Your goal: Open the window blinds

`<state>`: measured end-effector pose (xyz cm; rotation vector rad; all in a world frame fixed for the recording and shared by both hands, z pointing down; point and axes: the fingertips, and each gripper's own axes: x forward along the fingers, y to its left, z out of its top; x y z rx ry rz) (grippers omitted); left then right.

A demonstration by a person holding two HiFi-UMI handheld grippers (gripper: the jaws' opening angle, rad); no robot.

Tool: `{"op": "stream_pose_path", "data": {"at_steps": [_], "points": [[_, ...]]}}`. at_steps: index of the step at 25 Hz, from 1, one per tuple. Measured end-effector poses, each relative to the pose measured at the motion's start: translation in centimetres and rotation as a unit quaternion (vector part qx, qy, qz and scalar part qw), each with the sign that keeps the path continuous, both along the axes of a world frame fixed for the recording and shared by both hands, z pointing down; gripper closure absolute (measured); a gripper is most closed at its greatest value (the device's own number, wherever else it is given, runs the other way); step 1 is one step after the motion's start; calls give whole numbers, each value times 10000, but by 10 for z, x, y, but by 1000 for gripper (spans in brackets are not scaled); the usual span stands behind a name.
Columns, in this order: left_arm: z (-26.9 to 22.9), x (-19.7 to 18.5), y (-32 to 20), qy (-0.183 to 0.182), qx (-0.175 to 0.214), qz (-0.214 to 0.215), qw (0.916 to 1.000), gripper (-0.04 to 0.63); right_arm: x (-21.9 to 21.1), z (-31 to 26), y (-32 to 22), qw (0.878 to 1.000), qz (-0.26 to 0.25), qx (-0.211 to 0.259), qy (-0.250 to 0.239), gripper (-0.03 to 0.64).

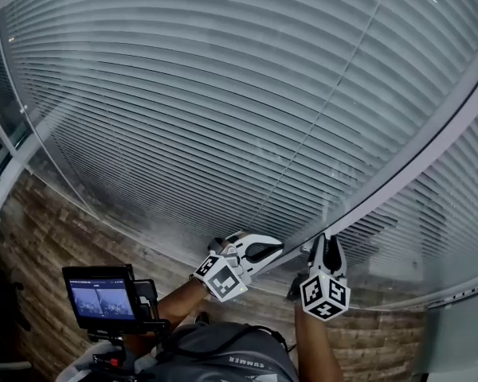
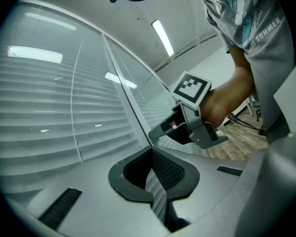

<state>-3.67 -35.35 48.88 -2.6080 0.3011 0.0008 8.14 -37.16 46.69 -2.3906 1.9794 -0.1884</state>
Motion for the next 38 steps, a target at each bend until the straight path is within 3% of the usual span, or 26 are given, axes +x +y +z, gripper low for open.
{"op": "stream_pose_path", "data": {"at_steps": [2, 4, 6, 7, 8, 9, 10, 12, 13, 14, 15, 16, 17, 18, 20, 21, 22, 23, 27, 30, 33, 35, 37, 38], "points": [[3, 2, 2, 15, 32, 43, 10000, 592, 4, 0, 1, 9976, -19, 73, -691, 499], [5, 3, 3, 21, 61, 83, 9999, 592, 4, 0, 0, 9990, -23, 22, -456, 499], [3, 4, 4, 30, 46, 96, 9999, 592, 0, 0, -1, 9984, -30, -127, 547, 497], [2, 4, 4, 30, 28, 91, 10000, 592, -4, 0, -1, 9918, -41, -248, 1255, 497], [2, 3, 4, 28, 10, 82, 10000, 592, -9, 1, -2, 9771, -55, -410, 2087, 498], [2, 3, 4, 24, -2, 74, 10000, 592, -14, 2, -3, 9510, -62, -612, 3029, 498], [3, 2, 4, 16, -10, 71, 10000, 592, -19, 5, -4, 9111, -51, -840, 4035, 499], [3, 2, 5, -16, -25, 72, 10000, 592, -25, 12, -6, 7992, -4, -1277, 5873, 499], [3, 2, 5, -32, -33, 71, 10000, 592, -26, 16, -6, 7494, -7, -1413, 6469, 499], [3, 2, 5, -44, -36, 69, 10000, 591, -27, 19, -6, 7212, -45, -1464, 6770, 499], [3, 1, 5, -50, -35, 65, 10000, 591, -28, 20, -7, 7166, -120, -1459, 6820, 499], [3, 1, 5, -52, -31, 63, 10000, 592, -29, 21, -7, 7304, -226, -1432, 6675, 499], [4, 0, 5, -49, -21, 62, 10000, 592, -32, 21, -6, 7585, -346, -1382, 6360, 497], [4, 0, 5, -44, -6, 61, 10000, 592, -34, 19, -4, 7977, -451, -1280, 5875, 494], [3, -1, 4, -36, 23, 50, 10000, 591, -33, 10, 3, 8882, -561, -915, 4467, 490], [2, -2, 3, -36, 28, 38, 10000, 592, -30, 6, 6, 9243, -587, -737, 3699, 490], [2, -2, 2, -35, 25, 21, 10000, 592, -26, 4, 8, 9484, -613, -621, 3047, 491], [3, -3, 0, -31, 20, 6, 10000, 592, -22, 3, 8, 9628, -647, -567, 2563, 490], [10, -3, -1, -21, 25, 14, 10000, 592, -7, 13, 0, 9865, -674, -779, 1276, 491], [12, -1, 2, -64, 95, 57, 9999, 592, 1, 22, -1, 9912, -581, -803, 877, 491], [7, -4, 1, -67, 36, 35, 10000, 592, 0, 21, 0, 9873, -438, -736, 1341, 497], [11, -7, 0, -70, 37, 19, 10000, 592, -2, 21, 0, 9737, -385, -868, 2070, 499], [14, -7, -1, -72, 5, 0, 10000, 592, -3, 24, 1, 9424, -332, -1084, 3148, 500], [15, -6, -1, -72, -5, -3, 10000, 592, -2, 26, 1, 9175, -285, -1206, 3780, 500]]}}
